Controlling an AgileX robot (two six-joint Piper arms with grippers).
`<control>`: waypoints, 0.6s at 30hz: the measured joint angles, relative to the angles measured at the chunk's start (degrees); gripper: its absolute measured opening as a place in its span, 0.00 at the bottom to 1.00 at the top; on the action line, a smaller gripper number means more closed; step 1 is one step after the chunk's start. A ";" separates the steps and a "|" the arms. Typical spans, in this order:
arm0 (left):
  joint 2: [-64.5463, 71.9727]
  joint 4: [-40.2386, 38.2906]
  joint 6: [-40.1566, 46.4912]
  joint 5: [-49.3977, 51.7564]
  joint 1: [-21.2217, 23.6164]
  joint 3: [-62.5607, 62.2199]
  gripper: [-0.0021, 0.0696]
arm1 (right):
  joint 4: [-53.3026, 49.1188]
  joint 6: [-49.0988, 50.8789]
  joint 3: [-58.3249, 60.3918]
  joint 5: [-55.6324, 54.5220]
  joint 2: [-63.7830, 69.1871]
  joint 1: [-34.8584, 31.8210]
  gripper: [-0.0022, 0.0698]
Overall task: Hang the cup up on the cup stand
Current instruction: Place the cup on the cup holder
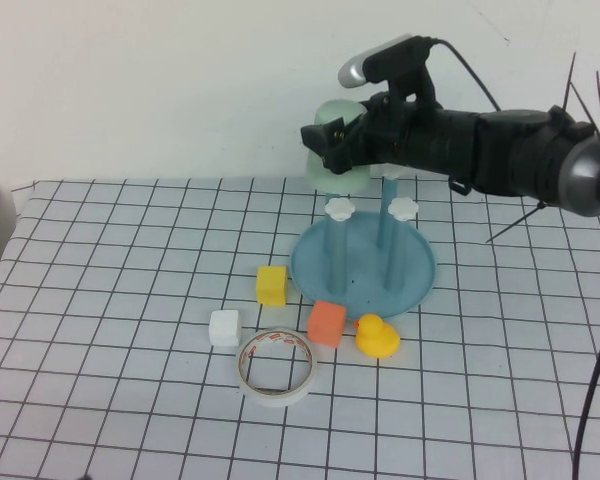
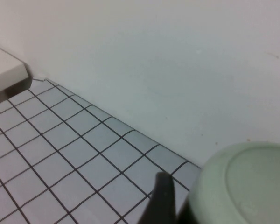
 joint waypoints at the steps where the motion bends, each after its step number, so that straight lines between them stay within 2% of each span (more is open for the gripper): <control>1: -0.91 0.00 0.00 1.10 0.00 0.04 0.03 | 0.00 0.00 0.00 0.00 0.15 0.00 0.87; 6: -3.78 0.00 -0.10 3.05 0.00 0.13 0.03 | 0.00 0.00 -0.05 -0.11 0.49 0.00 0.95; 13: -3.89 0.00 0.00 3.37 0.00 0.17 0.03 | 0.00 0.00 -0.49 -0.31 0.60 0.00 0.96; 16: -3.89 0.00 0.00 3.37 0.00 0.17 0.03 | 0.00 1.05 -1.25 -0.31 0.60 0.00 0.89; 18: -3.89 0.00 0.00 3.37 0.00 0.17 0.03 | 0.00 3.95 -1.72 -0.31 0.49 0.00 0.74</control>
